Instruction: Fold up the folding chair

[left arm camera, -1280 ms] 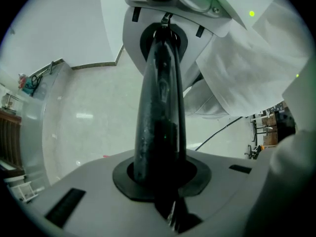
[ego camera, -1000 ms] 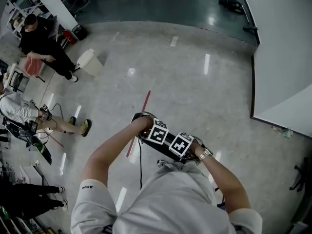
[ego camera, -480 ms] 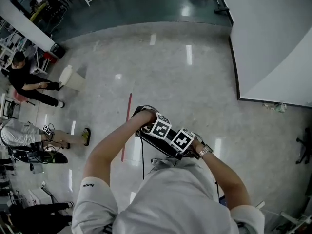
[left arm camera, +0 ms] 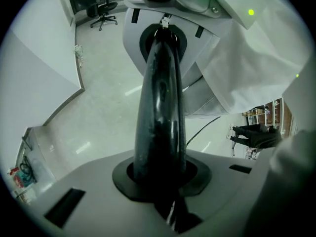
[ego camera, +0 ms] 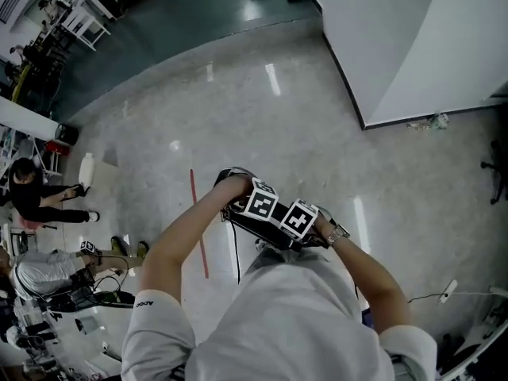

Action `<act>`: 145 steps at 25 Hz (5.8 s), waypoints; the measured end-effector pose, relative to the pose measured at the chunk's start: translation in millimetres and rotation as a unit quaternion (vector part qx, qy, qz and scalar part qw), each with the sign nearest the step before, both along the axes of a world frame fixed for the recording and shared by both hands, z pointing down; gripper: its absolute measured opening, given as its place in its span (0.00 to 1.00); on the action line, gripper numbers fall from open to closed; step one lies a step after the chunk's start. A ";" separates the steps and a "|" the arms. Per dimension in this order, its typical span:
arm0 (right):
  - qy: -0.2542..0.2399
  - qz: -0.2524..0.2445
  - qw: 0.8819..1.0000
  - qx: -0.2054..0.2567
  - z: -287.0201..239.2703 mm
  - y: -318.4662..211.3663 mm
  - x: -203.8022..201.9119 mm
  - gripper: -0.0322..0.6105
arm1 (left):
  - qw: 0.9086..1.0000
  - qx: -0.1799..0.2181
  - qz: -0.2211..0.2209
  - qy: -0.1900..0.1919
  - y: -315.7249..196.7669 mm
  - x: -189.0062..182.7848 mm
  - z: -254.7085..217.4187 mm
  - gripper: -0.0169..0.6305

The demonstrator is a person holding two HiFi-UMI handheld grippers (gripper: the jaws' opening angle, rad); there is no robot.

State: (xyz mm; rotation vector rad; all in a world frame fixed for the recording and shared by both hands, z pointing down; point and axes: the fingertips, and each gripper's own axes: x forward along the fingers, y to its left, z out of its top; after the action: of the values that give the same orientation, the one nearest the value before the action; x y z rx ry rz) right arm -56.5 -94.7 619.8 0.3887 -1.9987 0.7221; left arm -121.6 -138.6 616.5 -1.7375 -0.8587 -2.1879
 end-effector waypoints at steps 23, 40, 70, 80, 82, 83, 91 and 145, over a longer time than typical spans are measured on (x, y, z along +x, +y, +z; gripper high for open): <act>0.040 0.092 0.995 0.018 -4.5 -59.9 100.0 0.14 | 0.994 -0.001 0.100 0.044 -69.5 113.1 5.4 0.13; 0.046 0.123 0.991 -0.019 5.7 -101.9 100.5 0.14 | 0.990 -0.030 0.132 0.050 -115.3 116.4 18.6 0.13; -0.050 0.227 0.971 -0.063 23.2 -34.0 235.2 0.18 | 0.983 -0.025 0.181 -0.012 -84.2 241.3 28.4 0.13; -0.071 0.240 0.967 -0.053 23.1 8.6 295.7 0.18 | 0.979 -0.010 0.203 -0.024 -43.6 306.6 23.0 0.13; -0.073 0.249 0.964 -0.049 21.6 12.5 305.8 0.18 | 0.976 -0.008 0.214 -0.024 -40.9 319.0 21.6 0.13; -0.073 0.255 0.963 -0.047 20.9 14.8 311.2 0.18 | 0.975 -0.007 0.220 -0.023 -39.0 325.4 20.8 0.13; -0.070 0.269 0.960 -0.021 27.4 42.5 374.6 0.17 | 0.974 0.001 0.224 -0.031 -10.8 387.2 21.9 0.13; 0.091 0.108 0.989 -0.029 -6.0 -65.2 565.5 0.14 | 0.988 -0.029 0.131 0.080 -95.8 552.1 15.8 0.11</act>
State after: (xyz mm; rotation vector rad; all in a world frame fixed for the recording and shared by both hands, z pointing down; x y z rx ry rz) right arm 509.0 -159.9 613.8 0.6217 -1.7756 0.8471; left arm 430.5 -234.3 632.3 -1.6895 -1.0509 -1.8462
